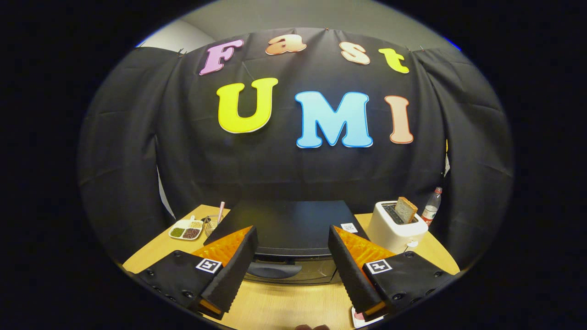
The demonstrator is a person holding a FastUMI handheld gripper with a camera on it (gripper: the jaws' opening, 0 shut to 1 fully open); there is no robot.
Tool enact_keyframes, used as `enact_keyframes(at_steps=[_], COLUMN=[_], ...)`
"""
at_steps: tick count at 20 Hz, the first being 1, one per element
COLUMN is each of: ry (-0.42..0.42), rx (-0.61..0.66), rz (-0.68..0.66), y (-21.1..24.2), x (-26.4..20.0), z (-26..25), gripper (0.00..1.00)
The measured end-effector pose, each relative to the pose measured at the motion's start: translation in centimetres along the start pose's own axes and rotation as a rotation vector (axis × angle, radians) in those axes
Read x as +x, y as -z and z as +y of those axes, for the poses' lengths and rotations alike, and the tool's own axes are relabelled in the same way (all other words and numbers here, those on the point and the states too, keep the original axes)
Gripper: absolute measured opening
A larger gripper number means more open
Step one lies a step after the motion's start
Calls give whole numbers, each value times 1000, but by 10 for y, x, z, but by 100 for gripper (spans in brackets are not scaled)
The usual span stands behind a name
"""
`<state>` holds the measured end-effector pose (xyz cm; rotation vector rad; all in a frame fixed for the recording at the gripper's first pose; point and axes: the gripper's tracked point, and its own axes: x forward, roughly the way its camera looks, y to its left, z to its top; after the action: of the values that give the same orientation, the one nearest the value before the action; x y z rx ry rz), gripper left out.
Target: Open the toaster oven, put the food inside, and close the toaster oven door.
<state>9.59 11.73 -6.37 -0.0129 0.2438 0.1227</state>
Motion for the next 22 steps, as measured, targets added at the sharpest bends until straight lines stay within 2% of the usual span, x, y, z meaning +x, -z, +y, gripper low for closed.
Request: enact_keyframes(at_steps=[10, 17, 20, 22], ry=[-28, -25, -18, -19], rx=[-6, -50, 18, -7], rz=[157, 170, 197, 206], y=[63, 77, 80, 79], x=[49, 58, 57, 56], z=[26, 29, 27, 28], gripper=[98, 98, 97, 97])
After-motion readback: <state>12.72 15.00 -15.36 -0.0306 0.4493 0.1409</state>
